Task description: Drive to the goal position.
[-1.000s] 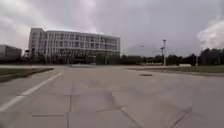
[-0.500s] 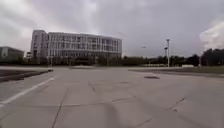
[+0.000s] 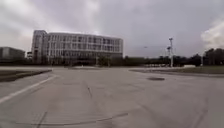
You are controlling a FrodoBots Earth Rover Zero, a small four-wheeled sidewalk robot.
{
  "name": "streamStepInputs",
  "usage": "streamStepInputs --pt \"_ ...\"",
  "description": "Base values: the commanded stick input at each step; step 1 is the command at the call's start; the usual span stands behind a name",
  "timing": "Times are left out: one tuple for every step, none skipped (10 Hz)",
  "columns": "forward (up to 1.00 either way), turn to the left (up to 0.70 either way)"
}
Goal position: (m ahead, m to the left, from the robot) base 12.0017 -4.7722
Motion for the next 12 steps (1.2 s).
streamStepInputs --pt "1.00 0.00" --pt "1.00 0.00" --pt "1.00 0.00" --pt "1.00 0.00" --pt "1.00 0.00" --pt "1.00 0.00" --pt "1.00 0.00" --pt "1.00 0.00" --pt "1.00 0.00" --pt "1.00 0.00" --pt "1.00 0.00" --pt "1.00 0.00"
